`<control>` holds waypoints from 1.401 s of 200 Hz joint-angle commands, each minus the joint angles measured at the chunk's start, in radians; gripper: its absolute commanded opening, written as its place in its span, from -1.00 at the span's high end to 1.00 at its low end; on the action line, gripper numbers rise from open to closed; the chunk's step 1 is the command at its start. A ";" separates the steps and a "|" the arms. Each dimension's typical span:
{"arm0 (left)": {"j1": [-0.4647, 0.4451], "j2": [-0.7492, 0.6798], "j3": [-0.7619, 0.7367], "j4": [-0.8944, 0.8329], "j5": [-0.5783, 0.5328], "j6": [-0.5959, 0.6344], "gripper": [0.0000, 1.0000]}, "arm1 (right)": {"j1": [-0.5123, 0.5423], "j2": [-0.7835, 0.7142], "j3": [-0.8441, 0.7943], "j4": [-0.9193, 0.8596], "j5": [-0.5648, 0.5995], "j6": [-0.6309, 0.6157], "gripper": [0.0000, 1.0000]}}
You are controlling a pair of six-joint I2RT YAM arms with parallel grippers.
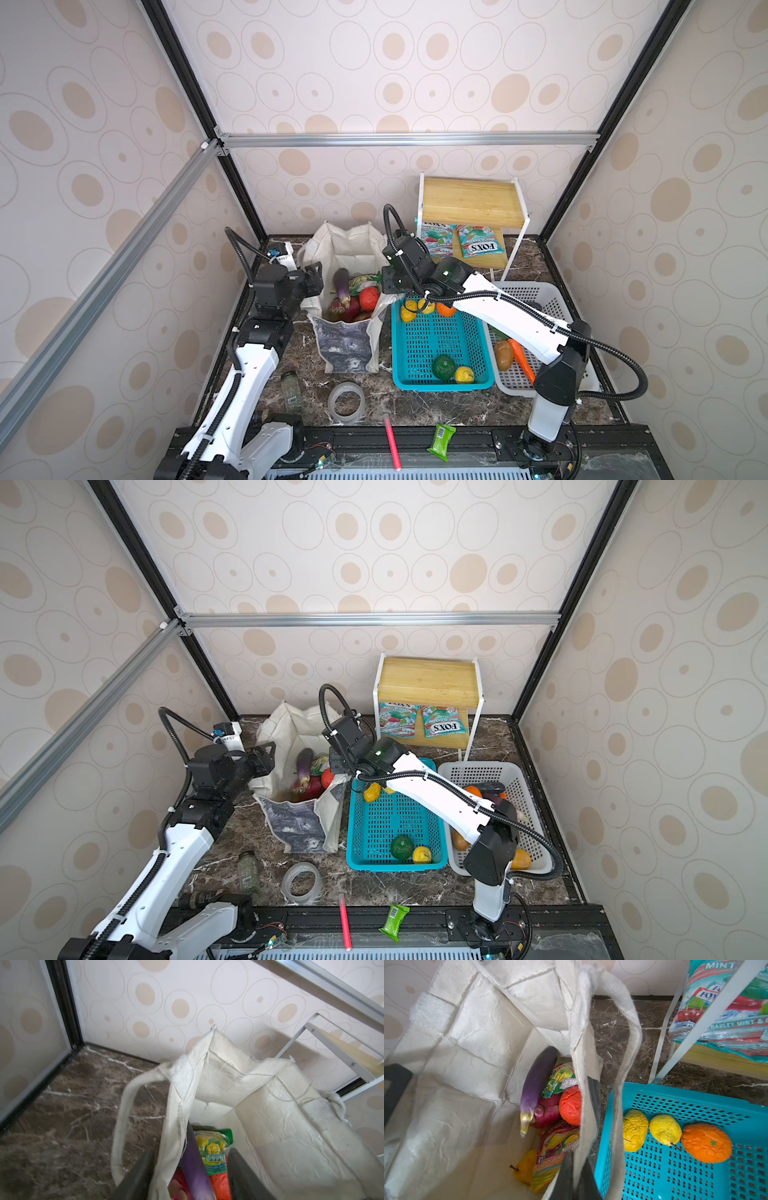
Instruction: Place the food into the grocery bag and tie it
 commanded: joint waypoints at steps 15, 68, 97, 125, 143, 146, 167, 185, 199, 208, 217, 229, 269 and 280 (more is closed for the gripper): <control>0.028 -0.068 0.101 -0.071 -0.067 -0.147 -0.77 | -0.007 -0.030 -0.032 0.005 0.043 0.008 0.87; 0.141 -0.257 0.044 -0.092 -0.006 -0.598 -0.87 | -0.028 -0.074 -0.098 0.033 0.034 0.021 0.87; 0.146 -0.370 -0.135 -0.081 -0.011 -0.985 -0.85 | -0.029 -0.094 -0.130 0.049 0.029 0.027 0.87; 0.147 -0.454 -0.357 0.088 0.028 -1.286 -0.80 | -0.030 -0.104 -0.150 0.054 0.027 0.026 0.87; 0.147 -0.493 -0.429 0.141 -0.018 -1.360 -0.95 | -0.030 -0.114 -0.166 0.061 0.028 0.026 0.87; 0.147 -0.495 -0.437 0.150 -0.024 -1.367 -0.97 | -0.030 -0.115 -0.168 0.062 0.028 0.025 0.87; 0.146 -0.482 -0.497 0.253 -0.023 -1.422 -0.98 | -0.033 -0.121 -0.181 0.070 0.028 0.025 0.87; 0.146 -0.436 -0.539 0.330 -0.011 -1.468 -0.98 | -0.033 -0.119 -0.183 0.072 0.027 0.026 0.87; 0.146 -0.387 -0.588 0.456 0.012 -1.515 -0.98 | -0.033 -0.115 -0.180 0.073 0.023 0.024 0.87; 0.145 -0.350 -0.606 0.522 0.022 -1.533 -0.98 | -0.032 -0.111 -0.176 0.073 0.023 0.022 0.87; 0.141 -0.310 -0.603 0.555 0.027 -1.533 -0.98 | -0.033 -0.107 -0.169 0.071 0.025 0.020 0.87; 0.133 -0.257 -0.596 0.573 0.034 -1.530 -0.98 | -0.033 -0.101 -0.158 0.068 0.024 0.020 0.87; 0.099 -0.134 -0.633 0.734 -0.031 -1.573 -0.91 | -0.034 -0.086 -0.131 0.055 0.023 0.014 0.88; 0.092 -0.090 -0.634 0.792 -0.042 -1.574 -0.87 | -0.035 -0.085 -0.132 0.057 0.025 0.017 0.87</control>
